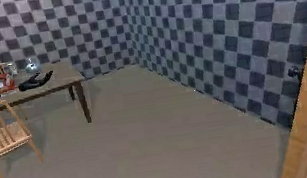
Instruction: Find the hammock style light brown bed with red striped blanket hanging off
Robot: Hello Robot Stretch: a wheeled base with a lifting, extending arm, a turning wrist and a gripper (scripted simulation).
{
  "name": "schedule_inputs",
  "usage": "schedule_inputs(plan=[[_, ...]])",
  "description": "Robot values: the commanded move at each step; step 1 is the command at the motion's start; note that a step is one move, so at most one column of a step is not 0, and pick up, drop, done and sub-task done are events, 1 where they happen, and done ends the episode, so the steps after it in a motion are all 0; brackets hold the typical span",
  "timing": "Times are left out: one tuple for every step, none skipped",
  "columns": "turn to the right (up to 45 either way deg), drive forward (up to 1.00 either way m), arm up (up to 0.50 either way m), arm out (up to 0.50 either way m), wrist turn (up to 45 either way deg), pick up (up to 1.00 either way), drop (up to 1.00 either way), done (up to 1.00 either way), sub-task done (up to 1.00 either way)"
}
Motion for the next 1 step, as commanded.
schedule_inputs(plan=[[45.0, 0.0, 0.0, 0.0, 0.0, 0.0, 0.0, 0.0, 0.0]])
